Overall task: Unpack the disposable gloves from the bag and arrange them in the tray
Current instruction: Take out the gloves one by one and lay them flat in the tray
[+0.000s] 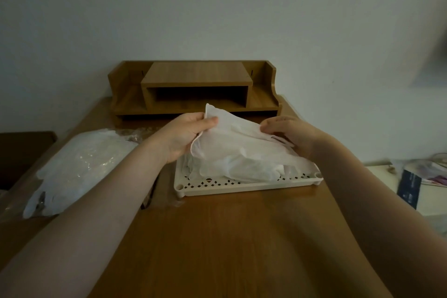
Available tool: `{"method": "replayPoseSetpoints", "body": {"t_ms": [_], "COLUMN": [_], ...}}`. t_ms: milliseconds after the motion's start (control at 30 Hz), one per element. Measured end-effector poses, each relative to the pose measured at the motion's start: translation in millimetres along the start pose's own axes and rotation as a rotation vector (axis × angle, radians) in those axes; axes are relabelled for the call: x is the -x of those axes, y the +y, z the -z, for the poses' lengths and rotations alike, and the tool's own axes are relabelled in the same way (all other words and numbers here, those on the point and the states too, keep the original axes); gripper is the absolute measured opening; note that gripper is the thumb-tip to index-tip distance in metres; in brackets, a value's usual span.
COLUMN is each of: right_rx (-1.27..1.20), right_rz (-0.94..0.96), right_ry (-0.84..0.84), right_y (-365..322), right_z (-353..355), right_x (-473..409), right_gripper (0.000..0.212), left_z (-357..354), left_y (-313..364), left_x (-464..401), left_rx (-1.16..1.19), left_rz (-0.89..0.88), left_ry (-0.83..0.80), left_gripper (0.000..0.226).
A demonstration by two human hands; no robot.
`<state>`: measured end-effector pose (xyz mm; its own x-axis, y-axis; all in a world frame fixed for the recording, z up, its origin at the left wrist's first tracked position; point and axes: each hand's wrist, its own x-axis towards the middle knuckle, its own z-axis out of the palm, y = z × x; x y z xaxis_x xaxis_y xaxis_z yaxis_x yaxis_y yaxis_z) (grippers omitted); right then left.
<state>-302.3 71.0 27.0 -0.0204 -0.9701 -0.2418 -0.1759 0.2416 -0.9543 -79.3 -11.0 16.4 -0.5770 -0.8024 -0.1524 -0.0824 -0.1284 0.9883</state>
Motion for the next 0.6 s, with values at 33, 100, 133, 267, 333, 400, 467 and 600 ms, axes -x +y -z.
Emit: {"method": "replayPoseSetpoints", "body": {"t_ms": [33,100,133,267,333,400,467,600], "right_rx": [0.092,0.366,0.486,0.725,0.766,0.839,0.935,1.006], "right_rz": [0.004,0.033,0.063,0.26,0.371,0.47,0.522,0.525], "right_ry": [0.041,0.187,0.275,0.552,0.635,0.688,0.671,0.404], "right_y": [2,6,8,5,1,-3,-2,22], "right_z": [2,8,10,26,38,45,46,33], "right_x": [-4,-15,-21,-41,-47,-45,-40,-27], "right_gripper": [0.02,0.019,0.021,0.017,0.016,0.019,0.022,0.01], "left_z": [2,3,2,-7,-10,-13,-13,-2], "left_y": [-2,-4,-4,7,16,22,18,-8], "left_x": [-4,-15,-20,-44,-55,-63,-67,-62], "left_rx": [-0.035,-0.128,-0.213,-0.405,-0.397,-0.352,-0.365,-0.656], "left_rz": [0.004,-0.008,-0.031,-0.168,-0.257,-0.313,-0.329,-0.301], "left_ry": [0.014,0.057,0.09,0.193,0.199,0.183,0.135,0.061], "left_gripper": [0.022,0.016,0.013,0.016,0.017,0.014,0.014,0.013]}}
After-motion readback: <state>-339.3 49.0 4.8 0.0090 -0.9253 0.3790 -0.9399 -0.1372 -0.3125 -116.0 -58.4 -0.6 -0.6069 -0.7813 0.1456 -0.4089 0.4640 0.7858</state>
